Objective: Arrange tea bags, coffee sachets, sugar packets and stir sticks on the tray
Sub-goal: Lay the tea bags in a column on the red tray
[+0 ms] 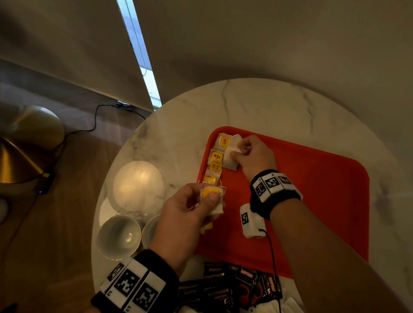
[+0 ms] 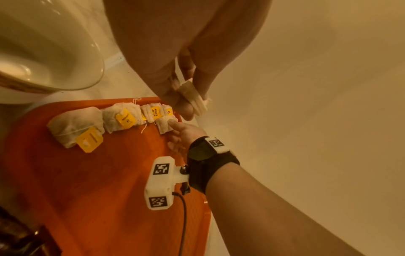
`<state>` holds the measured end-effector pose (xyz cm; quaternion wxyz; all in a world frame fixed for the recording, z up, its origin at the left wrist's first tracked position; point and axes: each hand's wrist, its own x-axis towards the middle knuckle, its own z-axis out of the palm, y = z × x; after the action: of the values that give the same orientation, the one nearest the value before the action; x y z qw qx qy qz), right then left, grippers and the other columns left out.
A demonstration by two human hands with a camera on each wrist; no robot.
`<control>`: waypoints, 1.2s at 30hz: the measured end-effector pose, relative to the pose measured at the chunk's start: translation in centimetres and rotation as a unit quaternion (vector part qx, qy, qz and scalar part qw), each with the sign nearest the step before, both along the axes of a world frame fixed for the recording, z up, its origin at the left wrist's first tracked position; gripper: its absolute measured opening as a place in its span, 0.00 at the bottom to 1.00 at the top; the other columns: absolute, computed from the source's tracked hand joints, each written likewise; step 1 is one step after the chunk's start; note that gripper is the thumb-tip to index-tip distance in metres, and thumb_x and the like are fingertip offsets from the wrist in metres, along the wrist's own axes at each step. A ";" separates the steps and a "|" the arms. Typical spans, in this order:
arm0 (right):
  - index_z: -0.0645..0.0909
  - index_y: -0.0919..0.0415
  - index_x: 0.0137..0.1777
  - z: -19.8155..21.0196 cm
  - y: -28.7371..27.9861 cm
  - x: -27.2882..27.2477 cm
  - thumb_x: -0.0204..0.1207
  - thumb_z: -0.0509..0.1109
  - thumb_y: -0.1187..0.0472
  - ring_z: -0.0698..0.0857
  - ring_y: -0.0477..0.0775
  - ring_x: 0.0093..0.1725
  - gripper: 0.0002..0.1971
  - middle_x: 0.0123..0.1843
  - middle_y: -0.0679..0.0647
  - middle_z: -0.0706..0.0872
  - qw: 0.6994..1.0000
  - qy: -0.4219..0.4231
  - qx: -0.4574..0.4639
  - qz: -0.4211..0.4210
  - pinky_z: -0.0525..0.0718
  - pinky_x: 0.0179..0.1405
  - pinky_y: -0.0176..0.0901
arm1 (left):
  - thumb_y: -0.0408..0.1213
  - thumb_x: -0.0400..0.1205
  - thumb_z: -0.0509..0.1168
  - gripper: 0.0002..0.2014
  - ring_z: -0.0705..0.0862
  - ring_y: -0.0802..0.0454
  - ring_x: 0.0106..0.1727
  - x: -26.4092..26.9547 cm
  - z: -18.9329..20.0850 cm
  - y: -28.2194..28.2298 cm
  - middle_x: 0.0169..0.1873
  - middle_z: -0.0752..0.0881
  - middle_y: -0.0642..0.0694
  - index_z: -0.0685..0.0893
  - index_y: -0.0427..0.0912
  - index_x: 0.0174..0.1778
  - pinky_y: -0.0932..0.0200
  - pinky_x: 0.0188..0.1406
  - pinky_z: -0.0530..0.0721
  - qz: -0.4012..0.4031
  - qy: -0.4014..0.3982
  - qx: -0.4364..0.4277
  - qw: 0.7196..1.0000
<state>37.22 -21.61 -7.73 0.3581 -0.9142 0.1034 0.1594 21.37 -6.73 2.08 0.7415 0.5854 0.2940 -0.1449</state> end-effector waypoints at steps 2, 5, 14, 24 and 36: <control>0.80 0.49 0.57 1.0 -0.4 -0.6 0.77 0.77 0.51 0.84 0.49 0.53 0.13 0.54 0.47 0.84 1.000 -0.019 -0.009 -0.007 0.85 0.53 0.47 | 0.39 0.85 0.70 0.11 0.92 0.41 0.53 0.1 0.2 -0.2 0.52 0.93 0.42 0.87 0.42 0.62 0.32 0.59 0.88 0.000 -0.006 0.007 1.000; 0.83 0.51 0.55 4.6 -0.6 -3.0 0.81 0.71 0.44 0.85 0.45 0.47 0.12 0.48 0.43 0.85 0.997 -0.026 0.068 -0.004 0.86 0.45 0.45 | 0.37 0.84 0.72 0.11 0.93 0.39 0.53 0.5 0.3 -0.4 0.50 0.93 0.42 0.86 0.41 0.61 0.33 0.56 0.90 0.022 -0.013 0.009 1.000; 0.87 0.65 0.56 10.4 -1.4 -9.5 0.81 0.73 0.64 0.92 0.56 0.48 0.07 0.50 0.61 0.90 0.945 0.055 0.312 0.082 0.92 0.47 0.47 | 0.43 0.85 0.70 0.08 0.91 0.43 0.55 0.6 -0.2 -1.2 0.50 0.93 0.45 0.88 0.46 0.57 0.39 0.59 0.90 0.026 -0.043 0.050 0.997; 0.84 0.58 0.54 1.8 -1.4 -3.9 0.83 0.70 0.65 0.92 0.53 0.45 0.04 0.46 0.52 0.89 0.985 0.084 0.149 -0.028 0.92 0.46 0.44 | 0.40 0.89 0.64 0.08 0.86 0.49 0.42 -0.9 -1.3 -1.3 0.40 0.90 0.47 0.89 0.45 0.53 0.54 0.46 0.85 -0.022 0.000 0.058 0.998; 0.83 0.53 0.50 4.2 -0.7 -8.8 0.78 0.77 0.55 0.83 0.38 0.39 0.06 0.40 0.44 0.86 0.999 -0.012 0.030 0.010 0.73 0.32 0.29 | 0.36 0.89 0.63 0.07 0.88 0.55 0.41 -5.1 0.0 0.6 0.39 0.90 0.49 0.87 0.44 0.53 0.56 0.48 0.90 -0.190 -0.052 0.110 0.974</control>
<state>28.39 -22.33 -3.48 0.3849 -0.9058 0.0848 0.1554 16.27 -6.12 2.06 0.6459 0.7150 0.1523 -0.2198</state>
